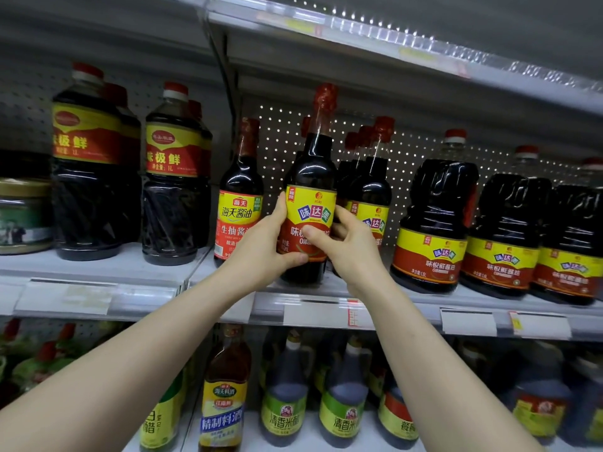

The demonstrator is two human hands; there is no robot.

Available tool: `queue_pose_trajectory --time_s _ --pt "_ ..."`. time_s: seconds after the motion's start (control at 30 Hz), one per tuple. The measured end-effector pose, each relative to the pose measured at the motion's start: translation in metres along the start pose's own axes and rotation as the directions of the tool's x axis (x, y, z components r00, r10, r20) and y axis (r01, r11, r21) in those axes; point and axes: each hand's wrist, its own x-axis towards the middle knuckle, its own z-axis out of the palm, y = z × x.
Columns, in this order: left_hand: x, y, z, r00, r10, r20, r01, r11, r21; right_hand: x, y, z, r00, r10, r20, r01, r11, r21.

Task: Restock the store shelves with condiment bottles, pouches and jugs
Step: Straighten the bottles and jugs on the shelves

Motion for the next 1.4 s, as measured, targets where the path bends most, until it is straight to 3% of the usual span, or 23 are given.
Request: queue_pose_trajectory --time_s 0.63,1.4 --pt "0.000 -0.011 0.008 0.999 0.005 0.037 -0.004 1.000 -0.016 -0.002 0.012 0.001 0.999 0.048 -0.012 -0.049 0.997 -0.055" --pt "0.023 -0.020 0.014 0.995 -0.051 0.090 0.052 0.999 -0.008 0.026 0.031 0.006 0.992 0.073 0.100 -0.056 0.986 -0.157"
